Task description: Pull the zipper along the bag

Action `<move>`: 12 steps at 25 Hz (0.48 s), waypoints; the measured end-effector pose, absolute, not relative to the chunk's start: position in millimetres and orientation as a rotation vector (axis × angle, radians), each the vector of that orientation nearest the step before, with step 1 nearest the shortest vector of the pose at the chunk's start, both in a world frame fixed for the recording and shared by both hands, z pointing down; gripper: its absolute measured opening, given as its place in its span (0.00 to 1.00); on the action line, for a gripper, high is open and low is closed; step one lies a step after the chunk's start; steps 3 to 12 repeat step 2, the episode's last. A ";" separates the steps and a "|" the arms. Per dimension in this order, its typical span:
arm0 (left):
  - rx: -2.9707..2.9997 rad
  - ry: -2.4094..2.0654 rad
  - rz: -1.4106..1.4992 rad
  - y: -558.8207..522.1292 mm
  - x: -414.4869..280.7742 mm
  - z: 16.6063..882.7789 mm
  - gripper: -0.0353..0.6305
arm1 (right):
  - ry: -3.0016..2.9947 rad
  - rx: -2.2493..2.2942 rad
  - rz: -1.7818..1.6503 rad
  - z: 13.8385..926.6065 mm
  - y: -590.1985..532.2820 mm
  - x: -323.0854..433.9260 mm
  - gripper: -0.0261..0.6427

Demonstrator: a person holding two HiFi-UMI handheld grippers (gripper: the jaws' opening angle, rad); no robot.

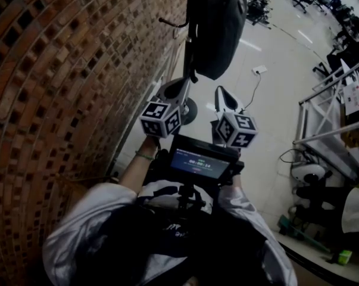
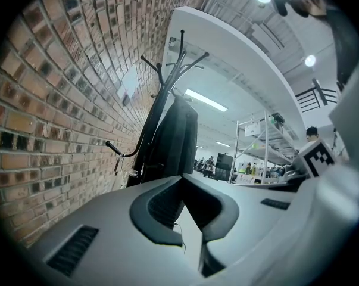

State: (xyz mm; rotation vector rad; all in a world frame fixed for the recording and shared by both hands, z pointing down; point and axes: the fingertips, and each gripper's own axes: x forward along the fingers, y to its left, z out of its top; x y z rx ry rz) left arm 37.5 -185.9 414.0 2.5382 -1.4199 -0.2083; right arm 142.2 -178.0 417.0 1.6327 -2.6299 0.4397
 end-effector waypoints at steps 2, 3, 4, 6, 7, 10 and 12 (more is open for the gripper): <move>2.533 -1.422 -0.213 -187.2 35.8 414.3 0.06 | -2.635 1.633 0.433 415.5 -179.3 140.6 0.03; 2.533 -1.422 -0.213 -187.2 35.8 414.3 0.06 | -2.635 1.633 0.433 415.5 -179.3 140.6 0.03; 2.533 -1.422 -0.213 -187.2 35.8 414.3 0.06 | -2.635 1.633 0.433 415.5 -179.3 140.6 0.03; 2.533 -1.422 -0.213 -187.2 35.8 414.3 0.06 | -2.635 1.633 0.433 415.5 -179.3 140.6 0.03; 2.533 -1.422 -0.213 -187.2 35.8 414.3 0.06 | -2.635 1.633 0.433 415.5 -179.3 140.6 0.03; 2.533 -1.422 -0.213 -187.2 35.8 414.3 0.06 | -2.635 1.633 0.433 415.5 -179.3 140.6 0.03; 2.533 -1.422 -0.213 -187.2 35.8 414.3 0.06 | -2.635 1.633 0.433 415.5 -179.3 140.6 0.03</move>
